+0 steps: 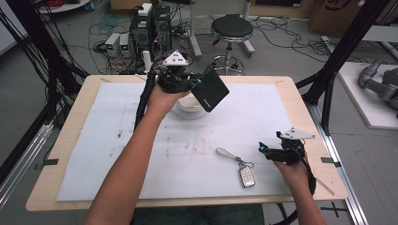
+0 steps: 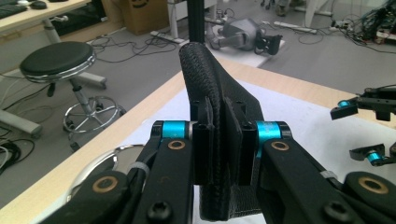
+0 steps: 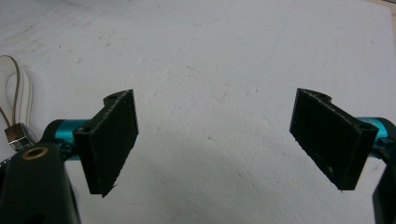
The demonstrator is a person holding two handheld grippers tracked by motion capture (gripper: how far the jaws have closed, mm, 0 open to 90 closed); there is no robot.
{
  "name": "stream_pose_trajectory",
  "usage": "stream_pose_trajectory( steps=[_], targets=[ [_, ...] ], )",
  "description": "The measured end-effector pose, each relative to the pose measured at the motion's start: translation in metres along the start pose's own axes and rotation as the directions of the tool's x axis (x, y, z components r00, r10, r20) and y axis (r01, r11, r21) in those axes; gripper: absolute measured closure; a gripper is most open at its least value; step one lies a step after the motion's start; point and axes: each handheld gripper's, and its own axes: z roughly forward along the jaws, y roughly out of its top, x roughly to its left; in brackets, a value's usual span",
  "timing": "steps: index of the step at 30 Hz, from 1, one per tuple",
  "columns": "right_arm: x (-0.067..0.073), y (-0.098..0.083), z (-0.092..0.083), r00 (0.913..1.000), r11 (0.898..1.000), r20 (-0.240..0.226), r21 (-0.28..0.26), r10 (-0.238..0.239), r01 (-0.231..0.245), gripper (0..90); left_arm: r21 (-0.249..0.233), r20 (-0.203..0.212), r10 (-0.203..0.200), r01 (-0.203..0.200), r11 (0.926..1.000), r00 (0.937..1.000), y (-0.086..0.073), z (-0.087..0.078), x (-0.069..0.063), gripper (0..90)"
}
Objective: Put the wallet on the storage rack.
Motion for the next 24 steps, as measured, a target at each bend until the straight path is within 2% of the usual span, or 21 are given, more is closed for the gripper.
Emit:
stream_pose_trajectory(
  steps=[7,14,16,18,24],
  targets=[
    [0.002,0.001,0.003,1.0,1.0,-0.005,0.002,-0.004,0.004,15.4,0.002,-0.038,0.006,-0.006,1.0,0.9993,0.004,-0.011,0.009,81.7],
    [0.002,0.001,0.003,1.0,1.0,-0.005,0.003,-0.002,0.002,15.4,0.011,-0.11,-0.001,0.002,0.9999,0.9939,0.007,-0.026,0.028,81.7],
    [0.002,0.001,0.003,1.0,1.0,-0.004,0.003,-0.003,0.003,15.4,0.012,-0.118,-0.005,0.006,0.9999,0.993,0.007,-0.027,0.03,81.7],
    [0.001,0.0,0.003,1.0,1.0,-0.002,0.006,0.0,0.0,15.4,0.027,-0.148,-0.007,0.011,0.9996,0.989,0.007,-0.027,0.036,81.7],
    [0.0,0.0,0.004,1.0,1.0,-0.003,0.009,0.005,-0.005,15.4,0.04,-0.176,-0.013,0.02,0.999,0.9843,0.005,-0.022,0.045,81.6]
  ],
)
